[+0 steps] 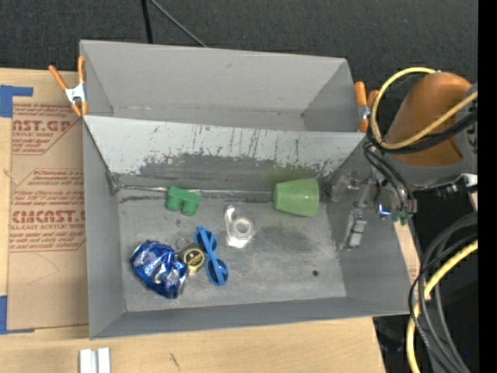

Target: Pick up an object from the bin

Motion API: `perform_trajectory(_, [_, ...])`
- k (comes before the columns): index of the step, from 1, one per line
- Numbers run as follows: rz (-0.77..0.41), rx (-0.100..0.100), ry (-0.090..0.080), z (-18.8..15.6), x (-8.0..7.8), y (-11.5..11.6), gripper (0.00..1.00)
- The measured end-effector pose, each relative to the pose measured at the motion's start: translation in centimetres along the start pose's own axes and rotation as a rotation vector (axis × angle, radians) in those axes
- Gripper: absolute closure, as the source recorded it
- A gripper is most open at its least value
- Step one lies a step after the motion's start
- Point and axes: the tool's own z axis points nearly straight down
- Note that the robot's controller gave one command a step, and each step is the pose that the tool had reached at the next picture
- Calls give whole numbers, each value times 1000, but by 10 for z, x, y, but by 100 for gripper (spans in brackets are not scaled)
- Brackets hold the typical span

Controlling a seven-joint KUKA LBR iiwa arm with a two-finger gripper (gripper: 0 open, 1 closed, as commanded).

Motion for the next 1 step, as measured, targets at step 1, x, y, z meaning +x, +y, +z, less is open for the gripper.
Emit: perform_trajectory(1, [-134,-3,-1,-3,-19,81,0])
